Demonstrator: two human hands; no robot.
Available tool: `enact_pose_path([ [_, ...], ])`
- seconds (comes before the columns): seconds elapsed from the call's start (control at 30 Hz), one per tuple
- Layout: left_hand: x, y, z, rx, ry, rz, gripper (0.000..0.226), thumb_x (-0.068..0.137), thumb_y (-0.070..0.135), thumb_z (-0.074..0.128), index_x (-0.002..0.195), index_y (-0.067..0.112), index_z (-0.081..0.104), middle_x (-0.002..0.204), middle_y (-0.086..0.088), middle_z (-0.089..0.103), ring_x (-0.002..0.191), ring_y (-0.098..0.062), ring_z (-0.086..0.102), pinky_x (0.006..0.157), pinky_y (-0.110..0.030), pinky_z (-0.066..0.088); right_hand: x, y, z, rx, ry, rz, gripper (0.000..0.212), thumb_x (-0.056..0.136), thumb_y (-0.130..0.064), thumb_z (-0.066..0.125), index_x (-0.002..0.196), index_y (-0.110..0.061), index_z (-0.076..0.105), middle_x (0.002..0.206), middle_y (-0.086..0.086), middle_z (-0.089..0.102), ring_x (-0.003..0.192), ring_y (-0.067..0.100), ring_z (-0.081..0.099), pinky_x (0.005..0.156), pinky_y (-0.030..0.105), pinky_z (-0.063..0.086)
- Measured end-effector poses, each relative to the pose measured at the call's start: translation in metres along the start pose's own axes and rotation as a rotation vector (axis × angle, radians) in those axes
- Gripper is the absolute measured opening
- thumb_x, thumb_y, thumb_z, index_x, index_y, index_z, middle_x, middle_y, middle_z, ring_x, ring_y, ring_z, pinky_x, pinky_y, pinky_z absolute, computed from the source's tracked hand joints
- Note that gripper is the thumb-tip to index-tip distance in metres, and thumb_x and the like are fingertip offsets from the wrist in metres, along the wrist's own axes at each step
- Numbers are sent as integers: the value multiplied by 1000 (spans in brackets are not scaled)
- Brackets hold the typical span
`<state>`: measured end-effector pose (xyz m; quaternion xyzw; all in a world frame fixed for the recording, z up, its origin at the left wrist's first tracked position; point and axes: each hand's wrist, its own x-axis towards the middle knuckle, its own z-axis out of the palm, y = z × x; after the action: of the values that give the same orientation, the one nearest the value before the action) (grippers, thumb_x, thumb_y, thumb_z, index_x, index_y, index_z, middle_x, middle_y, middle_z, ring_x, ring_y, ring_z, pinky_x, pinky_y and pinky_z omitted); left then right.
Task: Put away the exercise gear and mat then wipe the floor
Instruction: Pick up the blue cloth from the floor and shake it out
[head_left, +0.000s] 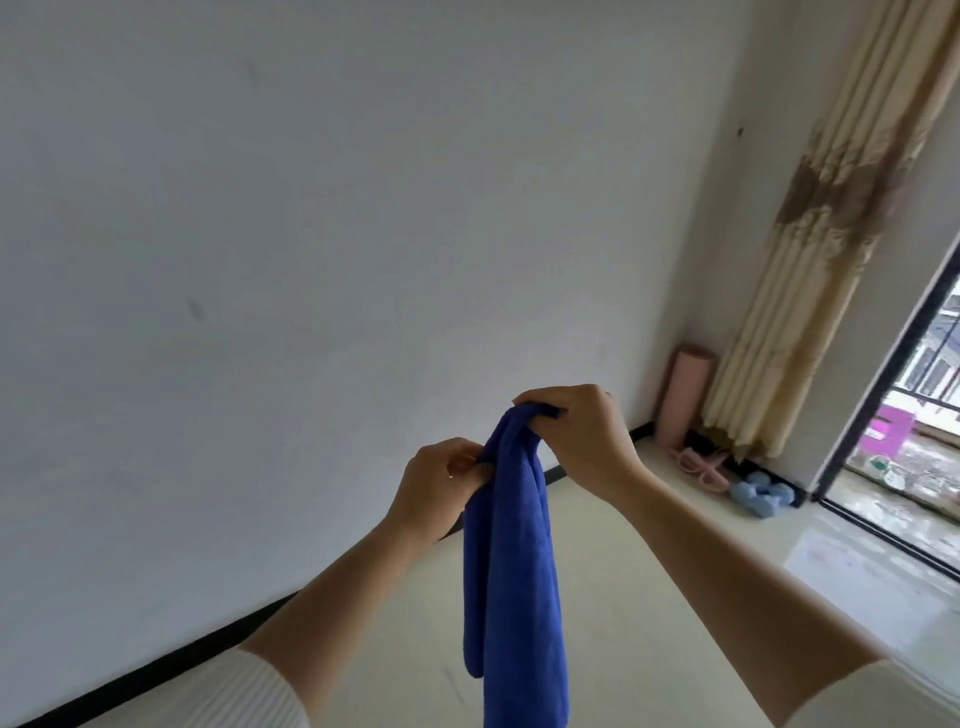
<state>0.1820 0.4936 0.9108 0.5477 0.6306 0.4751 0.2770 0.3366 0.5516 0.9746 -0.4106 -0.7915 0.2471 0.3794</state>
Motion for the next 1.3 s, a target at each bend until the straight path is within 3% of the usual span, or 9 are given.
enact_pose_path([
  [0.17,114,18,78,-72,-110,42,9,90,20,58,91,20,66,84,3,70,83,-14,66,80,-29,56,70,99,-66,-83,140,82,31,81,1,56,91,-19,77,80,-11,71,81,12,67,77,27,54],
  [0.3,218,36,141,-101,-249,60,13,90,18,54,87,10,64,86,-11,68,84,-22,63,82,-38,55,136,177,-118,-149,248,146,30,80,1,56,93,-17,77,69,-24,61,65,-5,58,61,9,44],
  [0.4,294,58,187,-127,-356,68,14,89,13,53,87,4,64,83,-11,64,82,-22,60,84,-40,54,186,229,-159,-233,279,194,27,77,0,57,88,-17,76,67,-18,59,64,3,56,60,15,41],
  [0.53,383,90,245,-134,-390,90,11,86,10,54,84,8,64,74,-5,60,73,-18,54,71,-35,49,251,295,-205,-314,345,232,18,75,-4,59,83,-16,69,78,-6,63,79,16,56,65,27,43],
  [0.63,447,106,287,-96,-446,106,13,89,13,51,87,12,64,71,0,58,64,-10,51,57,-19,41,297,342,-231,-296,365,253,13,77,-3,60,78,-17,61,78,-4,63,76,15,56,61,23,43],
  [0.73,509,119,332,-92,-546,130,14,91,24,56,91,15,66,78,3,66,70,-7,61,61,-17,47,343,390,-255,-264,360,269,14,77,-3,59,77,-17,60,72,-7,60,70,10,53,57,21,41],
  [0.9,616,141,414,-121,-452,206,17,90,28,61,94,13,67,78,1,69,69,-6,65,58,-14,50,426,484,-310,-258,309,302,9,79,-7,62,81,-15,61,78,-3,62,71,10,54,56,22,41],
  [1.13,758,180,521,-172,-371,214,17,90,27,62,96,11,67,83,-7,71,74,-14,66,64,-20,53,553,595,-397,16,208,439,14,77,-3,69,81,-16,68,82,3,66,79,20,63,69,31,53],
  [1.3,853,205,579,-102,-344,247,15,90,29,62,90,15,68,75,0,67,73,-12,64,62,-19,49,623,654,-438,204,43,497,12,75,-21,76,86,-16,76,87,5,75,85,21,72,81,35,58],
])
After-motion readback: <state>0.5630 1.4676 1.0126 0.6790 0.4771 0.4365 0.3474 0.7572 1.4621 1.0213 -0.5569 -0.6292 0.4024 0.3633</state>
